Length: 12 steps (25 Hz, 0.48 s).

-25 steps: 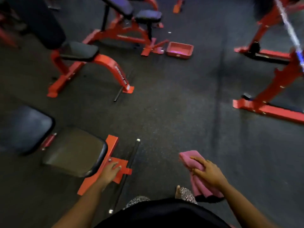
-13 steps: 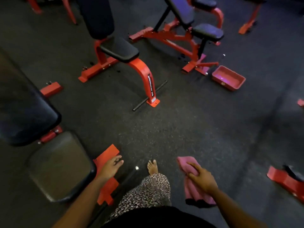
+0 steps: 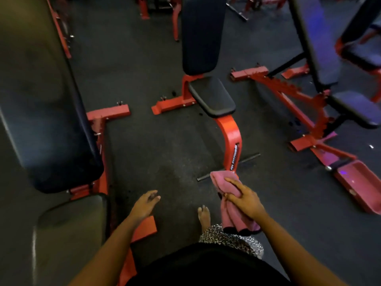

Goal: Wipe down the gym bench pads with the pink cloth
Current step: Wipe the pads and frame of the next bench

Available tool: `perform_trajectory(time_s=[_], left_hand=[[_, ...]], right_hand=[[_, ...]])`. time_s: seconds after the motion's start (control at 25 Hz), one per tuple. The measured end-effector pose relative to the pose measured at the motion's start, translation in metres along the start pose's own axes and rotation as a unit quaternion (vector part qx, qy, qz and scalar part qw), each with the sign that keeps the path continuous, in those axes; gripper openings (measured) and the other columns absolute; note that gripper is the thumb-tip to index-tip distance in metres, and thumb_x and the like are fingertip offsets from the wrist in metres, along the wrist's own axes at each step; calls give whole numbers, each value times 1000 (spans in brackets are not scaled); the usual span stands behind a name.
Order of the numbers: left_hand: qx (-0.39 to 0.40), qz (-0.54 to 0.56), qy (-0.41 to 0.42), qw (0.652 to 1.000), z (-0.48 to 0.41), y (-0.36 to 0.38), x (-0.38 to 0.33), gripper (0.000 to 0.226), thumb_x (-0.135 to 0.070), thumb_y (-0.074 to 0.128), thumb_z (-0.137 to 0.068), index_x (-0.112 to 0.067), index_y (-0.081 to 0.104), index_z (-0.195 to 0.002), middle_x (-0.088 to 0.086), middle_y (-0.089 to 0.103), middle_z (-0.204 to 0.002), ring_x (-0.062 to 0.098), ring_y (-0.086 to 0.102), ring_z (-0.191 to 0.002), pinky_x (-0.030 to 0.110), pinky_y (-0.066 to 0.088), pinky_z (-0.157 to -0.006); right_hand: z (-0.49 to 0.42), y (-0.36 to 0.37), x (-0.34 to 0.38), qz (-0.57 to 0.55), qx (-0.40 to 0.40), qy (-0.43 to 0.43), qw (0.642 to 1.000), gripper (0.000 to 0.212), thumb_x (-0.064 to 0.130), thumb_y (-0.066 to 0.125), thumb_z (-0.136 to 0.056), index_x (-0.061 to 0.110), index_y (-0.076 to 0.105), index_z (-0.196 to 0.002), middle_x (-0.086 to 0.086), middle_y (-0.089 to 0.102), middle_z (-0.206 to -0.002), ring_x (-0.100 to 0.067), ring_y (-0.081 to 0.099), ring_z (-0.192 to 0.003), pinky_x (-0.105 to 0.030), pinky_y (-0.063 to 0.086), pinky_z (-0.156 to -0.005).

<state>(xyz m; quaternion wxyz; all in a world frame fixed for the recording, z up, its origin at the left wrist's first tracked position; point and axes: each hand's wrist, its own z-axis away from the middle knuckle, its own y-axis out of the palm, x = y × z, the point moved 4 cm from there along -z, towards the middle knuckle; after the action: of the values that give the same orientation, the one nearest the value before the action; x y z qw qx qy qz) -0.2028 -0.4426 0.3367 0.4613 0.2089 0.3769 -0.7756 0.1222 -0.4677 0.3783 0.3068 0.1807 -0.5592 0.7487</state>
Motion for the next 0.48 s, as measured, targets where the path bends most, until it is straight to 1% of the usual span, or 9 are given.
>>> perform_trajectory(time_s=[0.08,0.16,0.24,0.36,0.48], left_hand=[[-14,24,-17,999,-39,-12,-33,39,-23,51,-94,-12,49,-132,13,50,-135,26,47,-124,35,35,-104],[-23,55,-22,998,-79,-26,-76,41,-28,48,-95,-18,46,-135,9,46,-139,24,44,-127,36,33,-105],[-45,76,-9,996,-123,-42,-133,41,-29,47,-95,-20,45,-135,7,45,-140,24,43,-128,35,33,-104],[-79,109,25,991,-184,-59,-215,40,-28,48,-95,-19,46,-134,4,47,-138,22,43,-127,31,32,-102],[-83,160,47,983,-231,-61,-276,42,-29,46,-96,-19,42,-136,3,45,-138,20,41,-129,27,30,-100]], right_hand=[[-66,-13,8,3,17,-23,1000,56,34,66,-84,39,43,-135,-2,50,-139,-23,50,-123,-27,36,-98],[-125,-33,18,5,13,-39,999,56,32,66,-84,37,44,-135,-4,52,-136,-23,51,-121,-28,36,-98],[-193,-61,35,-2,11,-46,999,56,32,66,-84,36,44,-136,-3,53,-135,-22,51,-121,-27,36,-97],[-285,-96,65,-6,-4,-78,997,56,27,68,-84,32,46,-135,-1,53,-136,-22,50,-123,-18,32,-93],[-354,-118,88,-3,-2,-85,996,57,25,67,-85,30,44,-137,-4,52,-137,-24,50,-122,-14,30,-90]])
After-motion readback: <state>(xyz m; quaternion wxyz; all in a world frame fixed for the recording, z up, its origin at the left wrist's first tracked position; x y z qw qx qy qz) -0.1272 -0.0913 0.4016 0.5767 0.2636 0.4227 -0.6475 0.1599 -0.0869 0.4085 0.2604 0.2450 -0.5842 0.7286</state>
